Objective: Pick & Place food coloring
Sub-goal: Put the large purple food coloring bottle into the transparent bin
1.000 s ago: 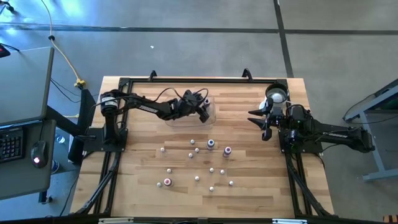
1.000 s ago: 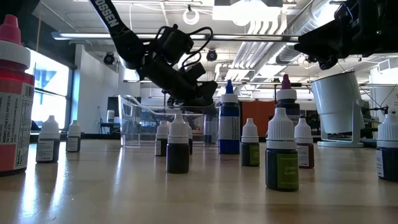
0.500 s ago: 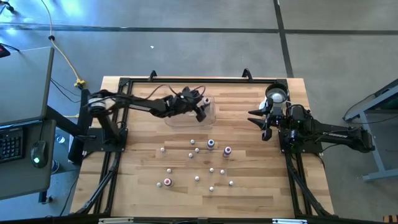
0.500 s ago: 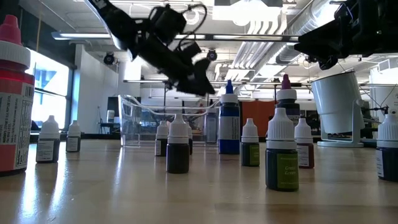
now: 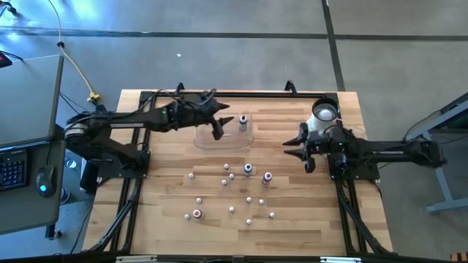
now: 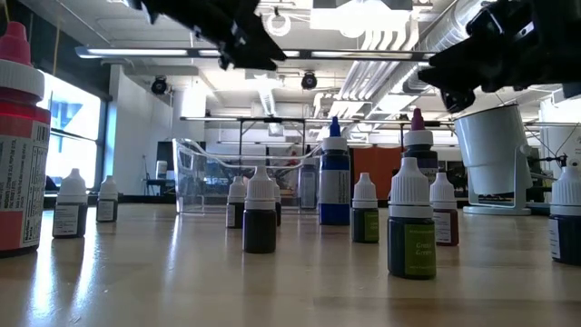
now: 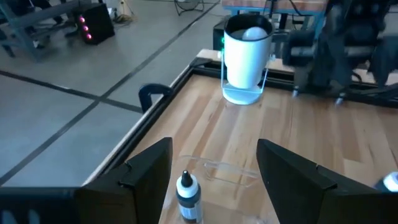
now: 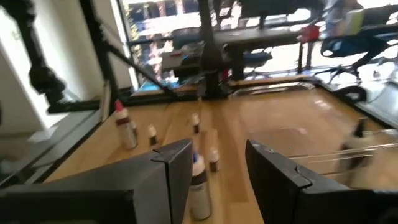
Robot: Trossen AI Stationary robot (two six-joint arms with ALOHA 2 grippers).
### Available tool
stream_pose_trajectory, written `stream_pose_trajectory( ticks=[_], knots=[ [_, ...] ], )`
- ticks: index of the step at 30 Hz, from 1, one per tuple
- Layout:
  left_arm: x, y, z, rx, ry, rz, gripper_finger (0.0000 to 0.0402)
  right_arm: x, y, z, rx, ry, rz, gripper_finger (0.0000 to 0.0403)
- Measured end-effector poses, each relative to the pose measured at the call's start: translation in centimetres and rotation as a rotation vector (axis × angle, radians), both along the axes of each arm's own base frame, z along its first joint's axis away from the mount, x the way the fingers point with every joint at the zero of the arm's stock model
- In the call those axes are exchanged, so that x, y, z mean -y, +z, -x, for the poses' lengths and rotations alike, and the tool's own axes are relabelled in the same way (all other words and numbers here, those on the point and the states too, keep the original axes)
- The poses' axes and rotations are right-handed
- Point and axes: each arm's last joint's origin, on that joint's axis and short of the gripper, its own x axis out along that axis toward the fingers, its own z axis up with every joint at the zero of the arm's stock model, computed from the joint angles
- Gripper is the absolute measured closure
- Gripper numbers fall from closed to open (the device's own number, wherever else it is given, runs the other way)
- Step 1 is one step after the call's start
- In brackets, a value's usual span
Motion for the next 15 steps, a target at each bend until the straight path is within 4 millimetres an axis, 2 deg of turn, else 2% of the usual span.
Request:
stream_pose_trajectory(
  ticks=[4,10,13,15],
  knots=[
    [0.4,1.1,1.4,0.009,0.000,-0.006,0.0169,-1.1,-0.3,-2.3,-0.071,0.101,0.017,0.0261],
    [0.4,1.2,1.7,-0.003,0.002,-0.003,0.0169,-3.6,-1.1,-5.9,-0.214,0.239,0.040,0.0261],
    [0.4,1.1,1.7,-0.022,-0.006,-0.027,0.0169,-4.6,-2.0,-7.3,-0.281,0.233,0.048,0.0261],
    [0.4,1.1,1.7,-0.032,-0.012,-0.045,0.0169,-5.1,-2.7,-7.8,-0.327,0.168,0.055,0.0261]
  ],
)
